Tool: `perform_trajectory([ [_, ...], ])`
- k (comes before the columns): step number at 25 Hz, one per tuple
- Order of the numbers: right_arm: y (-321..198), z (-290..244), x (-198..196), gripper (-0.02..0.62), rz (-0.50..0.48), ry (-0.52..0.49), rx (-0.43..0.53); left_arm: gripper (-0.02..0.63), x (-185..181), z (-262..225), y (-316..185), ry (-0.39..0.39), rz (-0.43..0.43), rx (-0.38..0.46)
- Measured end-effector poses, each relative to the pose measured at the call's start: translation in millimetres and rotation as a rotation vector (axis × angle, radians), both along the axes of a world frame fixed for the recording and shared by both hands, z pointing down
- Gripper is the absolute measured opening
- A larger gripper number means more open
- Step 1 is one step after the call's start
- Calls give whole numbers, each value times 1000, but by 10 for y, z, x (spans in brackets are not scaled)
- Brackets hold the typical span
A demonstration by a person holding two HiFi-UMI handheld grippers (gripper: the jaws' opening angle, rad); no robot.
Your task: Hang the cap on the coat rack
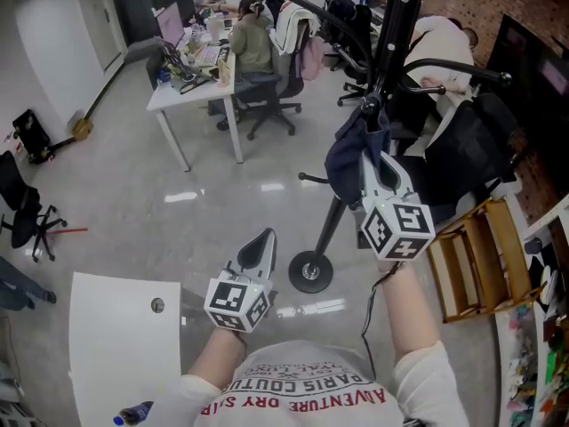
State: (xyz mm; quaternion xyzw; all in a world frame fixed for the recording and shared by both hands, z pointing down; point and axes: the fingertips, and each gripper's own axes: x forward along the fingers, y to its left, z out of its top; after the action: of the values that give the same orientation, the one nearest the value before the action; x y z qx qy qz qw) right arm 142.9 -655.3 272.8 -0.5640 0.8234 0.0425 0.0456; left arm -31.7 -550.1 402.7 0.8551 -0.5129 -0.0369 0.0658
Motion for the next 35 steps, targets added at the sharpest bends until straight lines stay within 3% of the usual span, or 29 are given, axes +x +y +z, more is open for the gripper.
perform_trajectory([
  [9, 422, -121, -11, 31, 6, 21, 52, 5, -3, -44, 129, 4, 32, 17],
  [12, 575, -194, 12, 167, 5, 23, 84, 6, 42, -59, 180, 2, 46, 22],
  [23, 1107, 87, 72, 170, 7, 2, 63, 5, 160, -140, 401, 2, 77, 49],
  [26, 1167, 318, 75, 157, 1, -16, 15, 6, 205, -159, 427, 1, 83, 54],
  [29, 1250, 568, 87, 48, 31, -5, -18, 6, 246, -166, 457, 2, 88, 57],
  [35, 1443, 1212, 78, 17, 20, -25, -136, 5, 356, -115, 502, -5, 100, 58],
])
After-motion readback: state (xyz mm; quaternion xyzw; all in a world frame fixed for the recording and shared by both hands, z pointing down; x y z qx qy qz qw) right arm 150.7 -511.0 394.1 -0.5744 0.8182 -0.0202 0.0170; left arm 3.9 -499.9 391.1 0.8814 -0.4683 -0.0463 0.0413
